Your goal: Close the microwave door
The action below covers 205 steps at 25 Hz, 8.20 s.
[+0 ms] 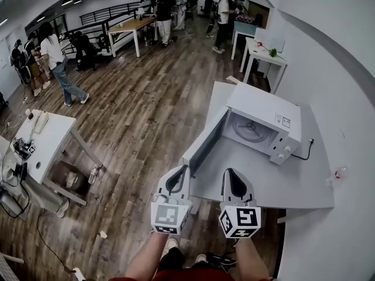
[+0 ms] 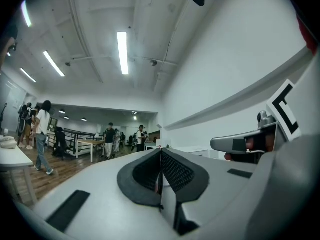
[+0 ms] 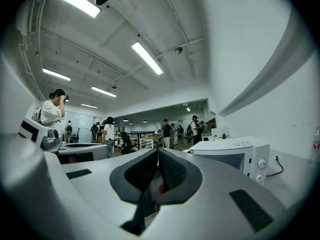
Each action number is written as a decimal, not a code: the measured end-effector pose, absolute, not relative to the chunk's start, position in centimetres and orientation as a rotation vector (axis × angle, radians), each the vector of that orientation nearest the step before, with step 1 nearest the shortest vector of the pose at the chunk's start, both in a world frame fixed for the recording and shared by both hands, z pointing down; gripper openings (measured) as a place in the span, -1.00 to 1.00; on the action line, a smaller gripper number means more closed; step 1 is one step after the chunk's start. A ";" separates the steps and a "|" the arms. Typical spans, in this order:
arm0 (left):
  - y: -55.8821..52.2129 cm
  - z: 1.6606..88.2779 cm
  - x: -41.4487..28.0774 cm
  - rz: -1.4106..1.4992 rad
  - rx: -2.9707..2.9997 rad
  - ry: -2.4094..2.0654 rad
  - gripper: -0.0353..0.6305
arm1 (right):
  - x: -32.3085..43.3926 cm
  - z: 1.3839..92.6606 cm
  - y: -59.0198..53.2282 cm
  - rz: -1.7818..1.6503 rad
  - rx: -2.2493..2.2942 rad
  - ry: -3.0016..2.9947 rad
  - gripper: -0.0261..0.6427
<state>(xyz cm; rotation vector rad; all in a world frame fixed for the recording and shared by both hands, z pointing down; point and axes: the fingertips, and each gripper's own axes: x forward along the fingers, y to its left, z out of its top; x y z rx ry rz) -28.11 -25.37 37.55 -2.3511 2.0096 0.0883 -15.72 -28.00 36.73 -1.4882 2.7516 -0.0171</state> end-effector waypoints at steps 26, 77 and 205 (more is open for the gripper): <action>-30.1 48.5 -33.2 -0.153 -2.759 1.503 -0.38 | -23.2 44.4 -32.3 -0.151 -1.679 2.799 -0.84; -32.6 54.1 -21.3 -0.280 -3.033 0.632 -0.40 | -12.6 50.2 -35.6 -0.298 -2.000 2.609 -0.84; -56.3 52.4 10.5 -0.079 -2.834 1.492 -0.49 | 20.8 48.3 -53.5 -0.301 -2.076 2.459 -0.84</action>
